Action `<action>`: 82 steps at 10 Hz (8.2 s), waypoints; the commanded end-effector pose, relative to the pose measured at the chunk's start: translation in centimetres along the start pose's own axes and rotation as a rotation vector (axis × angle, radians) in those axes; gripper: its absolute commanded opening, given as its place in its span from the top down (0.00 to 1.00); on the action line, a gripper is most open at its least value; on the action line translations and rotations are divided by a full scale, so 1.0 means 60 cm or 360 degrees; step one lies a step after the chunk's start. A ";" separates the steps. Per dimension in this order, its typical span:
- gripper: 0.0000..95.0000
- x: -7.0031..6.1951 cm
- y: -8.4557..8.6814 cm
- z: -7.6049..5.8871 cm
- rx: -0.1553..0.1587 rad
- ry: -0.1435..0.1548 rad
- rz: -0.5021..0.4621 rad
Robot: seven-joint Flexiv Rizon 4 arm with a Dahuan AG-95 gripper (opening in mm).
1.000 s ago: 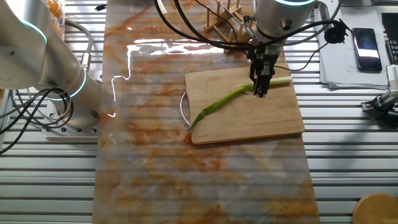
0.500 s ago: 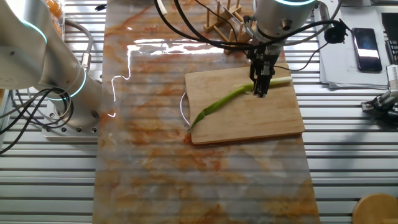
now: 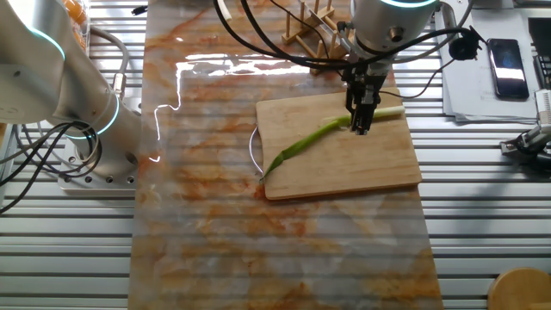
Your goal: Chop the scallions
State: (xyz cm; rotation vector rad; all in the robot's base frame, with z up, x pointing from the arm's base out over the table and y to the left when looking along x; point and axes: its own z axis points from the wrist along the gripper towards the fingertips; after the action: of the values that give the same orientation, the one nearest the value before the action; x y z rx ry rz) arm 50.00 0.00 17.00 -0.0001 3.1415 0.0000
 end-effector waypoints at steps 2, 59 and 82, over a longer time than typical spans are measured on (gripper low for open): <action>1.00 0.000 0.000 0.000 -0.0100 -0.0021 -0.0092; 1.00 -0.054 0.325 -0.003 -0.0245 -0.0015 -0.1848; 0.60 0.026 0.442 0.056 -0.0191 -0.0041 -0.3495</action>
State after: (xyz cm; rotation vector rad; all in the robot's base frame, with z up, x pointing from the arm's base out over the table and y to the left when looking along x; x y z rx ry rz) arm 48.26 26.40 13.65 -2.7876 1.4017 0.1627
